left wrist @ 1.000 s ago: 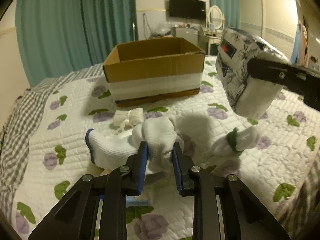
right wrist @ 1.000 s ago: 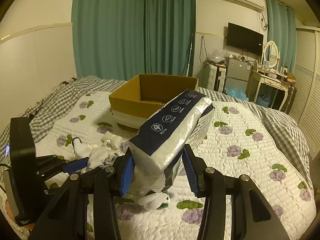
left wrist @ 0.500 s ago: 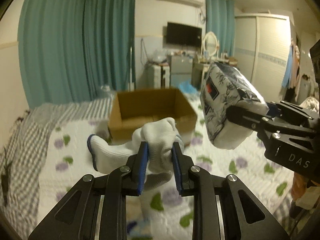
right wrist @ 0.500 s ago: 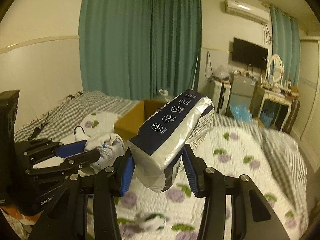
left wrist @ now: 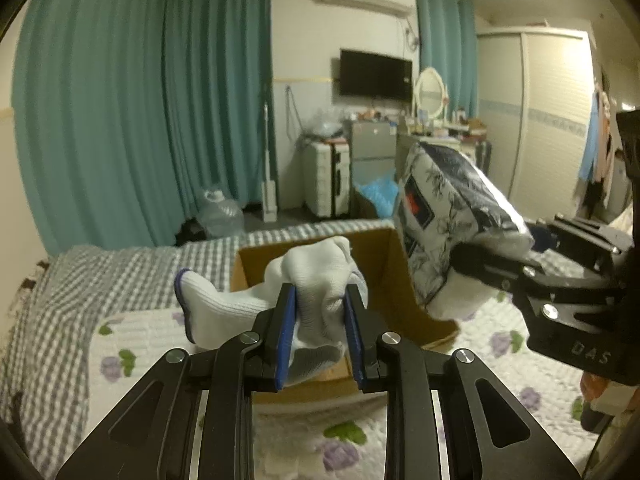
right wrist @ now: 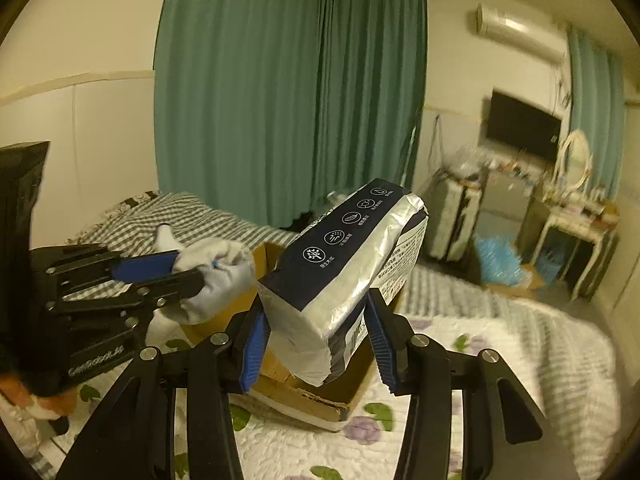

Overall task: Organize soft objects
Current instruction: 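Carry both items into the cardboard box and open both grippers to release them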

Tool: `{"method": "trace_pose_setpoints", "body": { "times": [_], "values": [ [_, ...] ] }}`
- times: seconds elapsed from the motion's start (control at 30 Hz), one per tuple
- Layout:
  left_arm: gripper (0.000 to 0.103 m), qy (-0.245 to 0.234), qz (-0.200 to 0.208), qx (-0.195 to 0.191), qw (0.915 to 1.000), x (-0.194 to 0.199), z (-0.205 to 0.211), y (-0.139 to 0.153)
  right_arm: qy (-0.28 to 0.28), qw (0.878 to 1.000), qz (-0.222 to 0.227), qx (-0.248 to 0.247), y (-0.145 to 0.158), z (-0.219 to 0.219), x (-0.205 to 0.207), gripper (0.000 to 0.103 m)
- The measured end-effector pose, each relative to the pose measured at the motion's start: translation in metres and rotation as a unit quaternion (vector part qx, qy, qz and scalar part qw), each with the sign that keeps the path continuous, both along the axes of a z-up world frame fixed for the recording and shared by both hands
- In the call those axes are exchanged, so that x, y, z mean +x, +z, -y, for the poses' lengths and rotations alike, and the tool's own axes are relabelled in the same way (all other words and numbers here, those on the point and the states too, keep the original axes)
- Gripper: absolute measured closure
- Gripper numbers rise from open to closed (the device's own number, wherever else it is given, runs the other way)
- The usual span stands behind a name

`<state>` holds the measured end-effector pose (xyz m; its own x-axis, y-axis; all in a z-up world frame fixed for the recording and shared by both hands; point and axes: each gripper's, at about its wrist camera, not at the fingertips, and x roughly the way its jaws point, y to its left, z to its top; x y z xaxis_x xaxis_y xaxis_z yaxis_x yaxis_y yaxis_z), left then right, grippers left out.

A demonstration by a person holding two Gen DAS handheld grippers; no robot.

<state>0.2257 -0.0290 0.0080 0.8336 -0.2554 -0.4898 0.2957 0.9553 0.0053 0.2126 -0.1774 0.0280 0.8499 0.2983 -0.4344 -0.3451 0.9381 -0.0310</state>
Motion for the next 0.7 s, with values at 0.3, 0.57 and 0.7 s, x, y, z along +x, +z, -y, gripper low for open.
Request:
{"method": "trace_pose_setpoints", "body": {
  "times": [0.3,0.57,0.7],
  "values": [
    [0.072,-0.012,-0.023,0.052,0.9983,0.041,0.019,-0.044,0.015,0.999,-0.033,0.014,-0.056,-0.001,0.045,0.051],
    [0.042,0.029,-0.026,0.084,0.9957,0.043,0.020,-0.050,-0.033,0.999,-0.021,0.012,-0.060,0.017,0.041,0.025],
    [0.041,0.035,-0.020,0.046,0.9981,0.028,0.004,-0.028,-0.043,0.998,-0.003,0.034,-0.033,0.032,0.014,0.018]
  ]
}}
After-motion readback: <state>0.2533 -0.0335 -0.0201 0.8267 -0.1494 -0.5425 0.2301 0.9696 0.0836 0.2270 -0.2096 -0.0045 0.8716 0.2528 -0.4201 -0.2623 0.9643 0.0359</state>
